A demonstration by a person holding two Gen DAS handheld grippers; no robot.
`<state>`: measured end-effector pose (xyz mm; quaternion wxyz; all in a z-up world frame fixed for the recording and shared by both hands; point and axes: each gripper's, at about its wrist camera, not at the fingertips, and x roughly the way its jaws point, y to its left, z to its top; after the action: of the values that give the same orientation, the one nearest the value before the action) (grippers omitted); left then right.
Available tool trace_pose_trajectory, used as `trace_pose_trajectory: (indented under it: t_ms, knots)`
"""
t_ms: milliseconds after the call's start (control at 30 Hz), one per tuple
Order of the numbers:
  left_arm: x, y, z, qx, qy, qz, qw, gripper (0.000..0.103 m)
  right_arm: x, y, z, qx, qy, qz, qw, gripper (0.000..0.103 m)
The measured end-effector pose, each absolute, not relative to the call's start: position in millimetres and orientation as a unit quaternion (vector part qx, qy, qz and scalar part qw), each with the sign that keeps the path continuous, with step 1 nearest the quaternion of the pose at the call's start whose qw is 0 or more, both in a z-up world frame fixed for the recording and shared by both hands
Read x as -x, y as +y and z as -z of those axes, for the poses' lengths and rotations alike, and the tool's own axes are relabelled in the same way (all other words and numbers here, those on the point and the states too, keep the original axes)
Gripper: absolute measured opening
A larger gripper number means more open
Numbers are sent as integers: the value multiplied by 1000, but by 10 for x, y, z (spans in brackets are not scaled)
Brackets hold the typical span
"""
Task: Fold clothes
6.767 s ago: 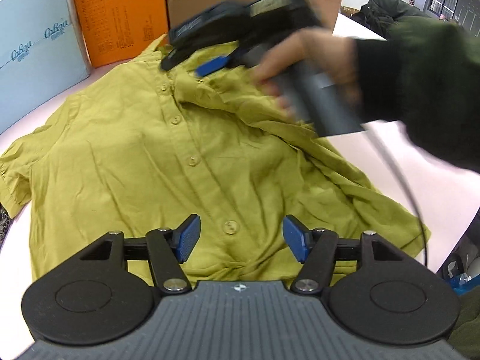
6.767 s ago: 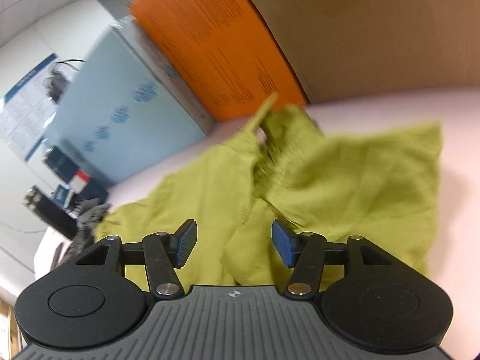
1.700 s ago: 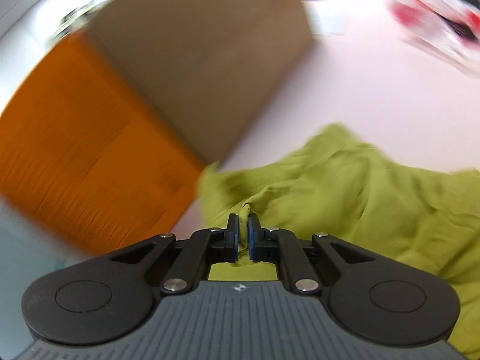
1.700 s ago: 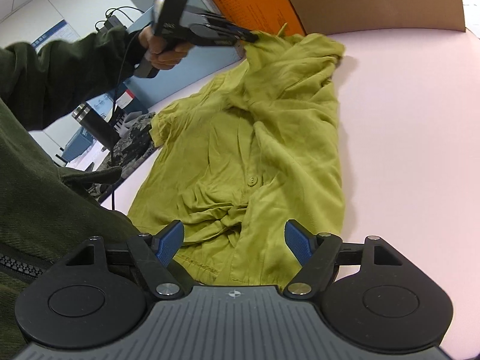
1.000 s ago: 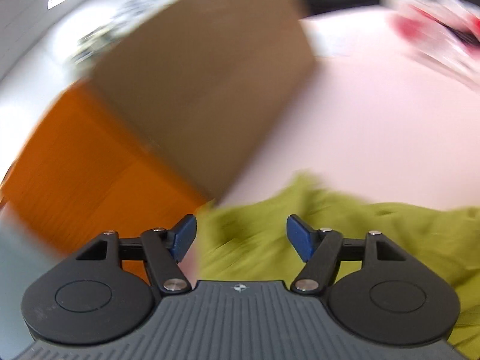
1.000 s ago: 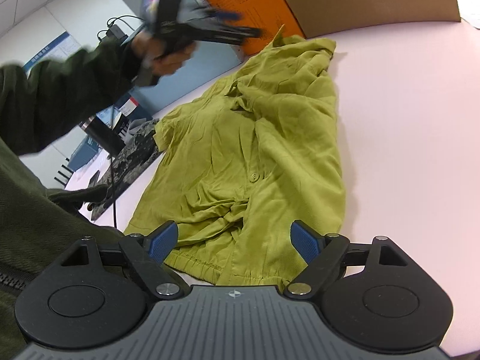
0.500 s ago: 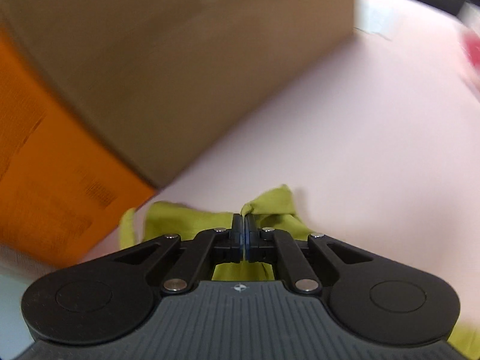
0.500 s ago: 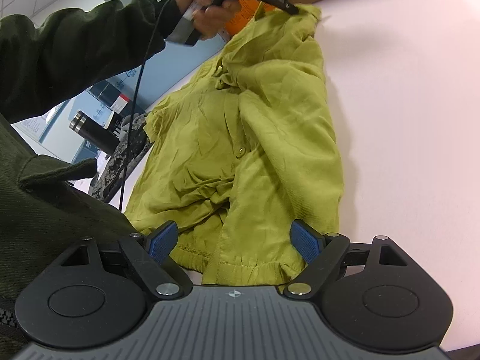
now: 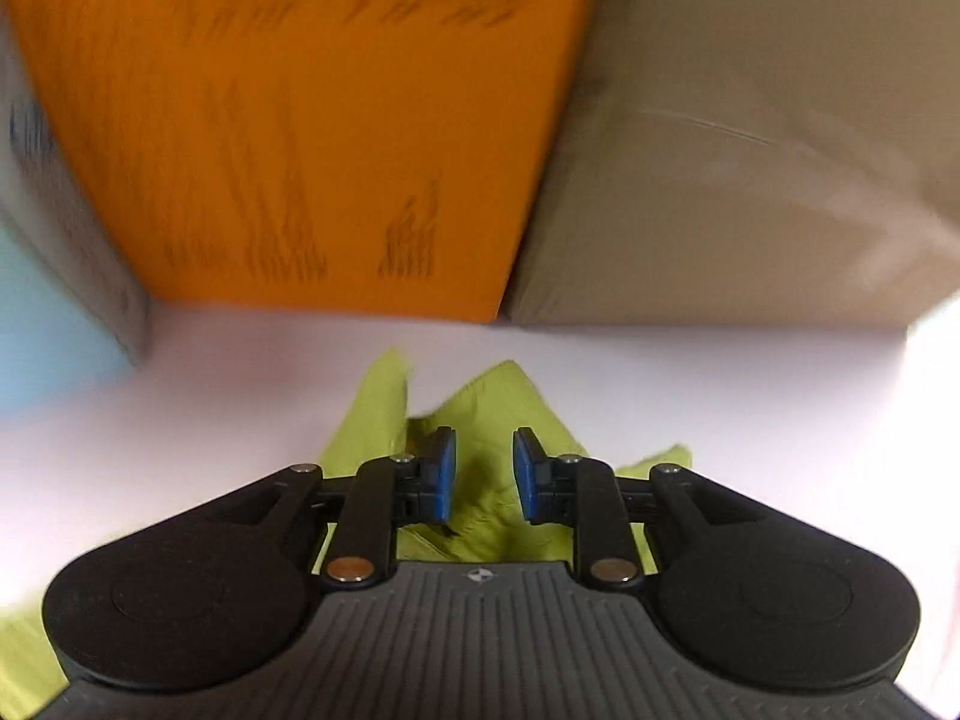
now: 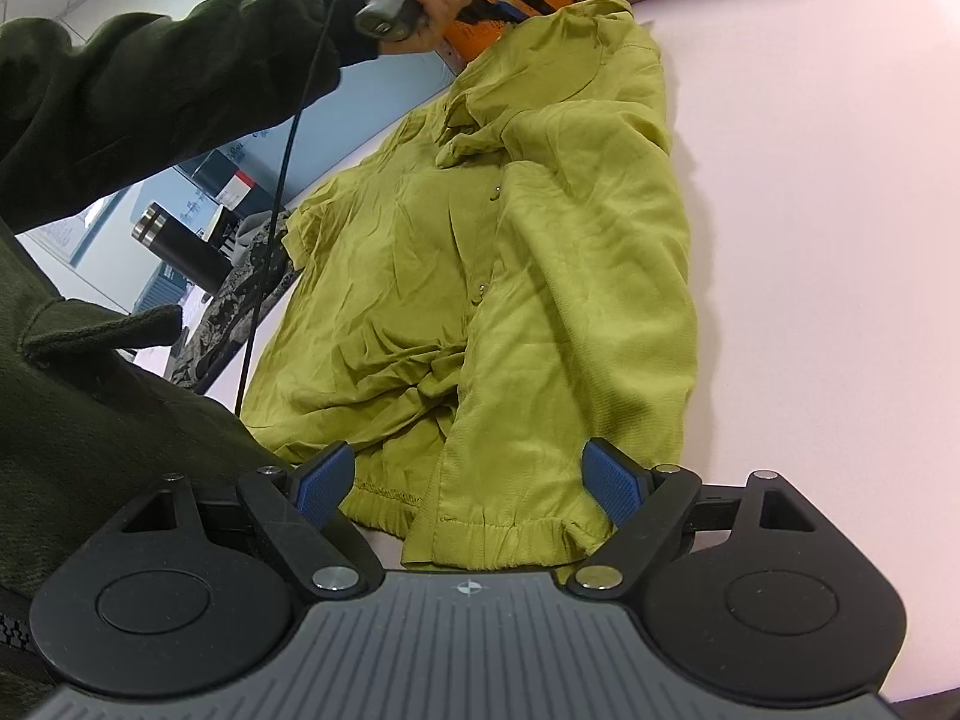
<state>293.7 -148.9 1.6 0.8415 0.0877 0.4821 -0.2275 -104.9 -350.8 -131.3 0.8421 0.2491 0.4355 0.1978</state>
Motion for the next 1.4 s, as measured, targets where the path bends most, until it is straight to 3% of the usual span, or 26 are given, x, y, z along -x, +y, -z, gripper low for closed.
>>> trace_pose_trajectory:
  t_ms: [233, 433, 467, 500, 533, 700, 800, 933, 1200, 1333, 1400]
  knots:
    - [-2379, -2041, -45, -255, 379, 341, 821, 24, 1023, -3486, 1317, -238, 439, -212, 840, 90]
    - [-2308, -2508, 244, -332, 383, 344, 791, 33, 1061, -3503, 1333, -243, 432, -215, 841, 91]
    - [-2329, -2570, 296, -341, 386, 327, 792, 30, 1067, -3508, 1336, -245, 431, -214, 841, 91]
    - [-2353, -2632, 348, -351, 388, 304, 796, 7, 1071, -3513, 1338, -247, 430, -214, 841, 91]
    - [-2390, -2673, 376, -350, 389, 283, 804, 4, 1075, -3518, 1340, -249, 430, -215, 841, 91]
    - [-2544, -2681, 279, -291, 394, 200, 849, 4, 1081, -3523, 1343, -250, 430, -219, 840, 91]
    - [-2531, -2625, 141, -266, 390, 188, 861, 10, 1079, -3516, 1337, -247, 431, -219, 840, 91]
    - [-2374, -2481, -91, -251, 373, 208, 869, 42, 1081, -3473, 1319, -236, 431, -214, 844, 91]
    - [-1654, -1720, -484, -237, 353, 253, 869, 57, 1224, -3370, 1154, -215, 393, -197, 872, 91]
    - [-1891, -1126, 115, -199, 367, 246, 875, 61, 1341, -3288, 1046, -218, 369, -218, 877, 91]
    - [-1702, -769, 65, -178, 384, 221, 879, 62, 1316, -3230, 1135, -229, 396, -232, 859, 93]
